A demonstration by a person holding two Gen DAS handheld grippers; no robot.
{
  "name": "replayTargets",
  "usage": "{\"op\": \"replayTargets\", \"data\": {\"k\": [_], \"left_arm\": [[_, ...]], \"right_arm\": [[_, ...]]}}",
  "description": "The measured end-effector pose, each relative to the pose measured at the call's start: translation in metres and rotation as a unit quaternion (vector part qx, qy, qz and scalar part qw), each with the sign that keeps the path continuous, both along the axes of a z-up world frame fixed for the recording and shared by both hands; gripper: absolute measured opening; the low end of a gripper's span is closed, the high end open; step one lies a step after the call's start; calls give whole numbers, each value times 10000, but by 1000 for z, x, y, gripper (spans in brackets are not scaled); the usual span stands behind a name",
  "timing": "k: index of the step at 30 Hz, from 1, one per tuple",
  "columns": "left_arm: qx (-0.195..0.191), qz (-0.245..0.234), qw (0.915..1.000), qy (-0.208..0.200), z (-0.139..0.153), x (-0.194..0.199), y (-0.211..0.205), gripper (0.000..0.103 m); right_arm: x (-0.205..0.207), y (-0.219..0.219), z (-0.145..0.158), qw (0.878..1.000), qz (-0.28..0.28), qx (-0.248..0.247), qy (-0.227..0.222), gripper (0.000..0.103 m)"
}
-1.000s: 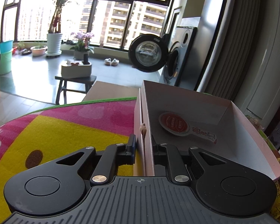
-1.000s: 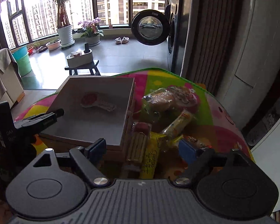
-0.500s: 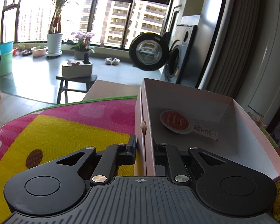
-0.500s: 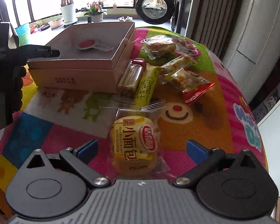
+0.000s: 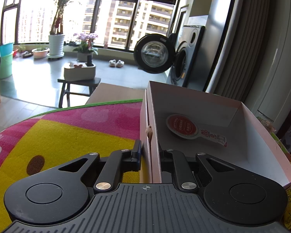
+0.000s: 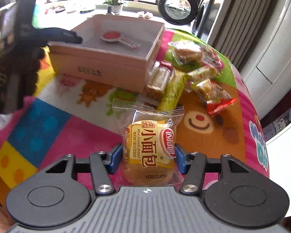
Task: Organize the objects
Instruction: 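Grasp the yellow bagged bread roll with the right tool, then lower the bread roll into the pink box and open the right tool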
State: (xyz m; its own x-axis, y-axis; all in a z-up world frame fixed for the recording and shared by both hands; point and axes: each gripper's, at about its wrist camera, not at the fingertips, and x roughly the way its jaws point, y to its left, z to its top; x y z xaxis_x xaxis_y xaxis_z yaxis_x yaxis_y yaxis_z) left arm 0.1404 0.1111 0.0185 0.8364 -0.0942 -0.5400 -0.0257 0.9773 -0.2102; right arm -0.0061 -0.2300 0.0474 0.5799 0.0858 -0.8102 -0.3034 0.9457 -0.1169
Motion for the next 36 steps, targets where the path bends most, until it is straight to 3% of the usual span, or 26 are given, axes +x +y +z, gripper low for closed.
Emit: {"op": "replayTargets", "data": {"k": [6, 11, 15, 21, 28, 33, 36], "left_arm": [[-2, -2, 10000, 1, 0, 0, 0, 15], [-20, -12, 10000, 13, 0, 0, -1, 15], [-30, -22, 10000, 26, 0, 0, 0, 15], [-44, -31, 10000, 38, 0, 1, 0, 15], [-43, -33, 10000, 42, 0, 1, 0, 15], [-43, -33, 10000, 40, 0, 1, 0, 15], [-44, -33, 10000, 42, 0, 2, 0, 15]], "right_arm": [[25, 14, 87, 9945, 105, 894, -529, 55], [82, 42, 115, 9885, 55, 1377, -628, 55], [138, 65, 92, 9873, -227, 1562, -187, 55], [198, 83, 22, 9737, -1016, 1869, 820, 55], [207, 83, -7, 9686, -1188, 1908, 1064, 59], [199, 80, 2, 9709, -1136, 1904, 905, 63], [186, 72, 17, 9773, -987, 1783, 574, 63]]}}
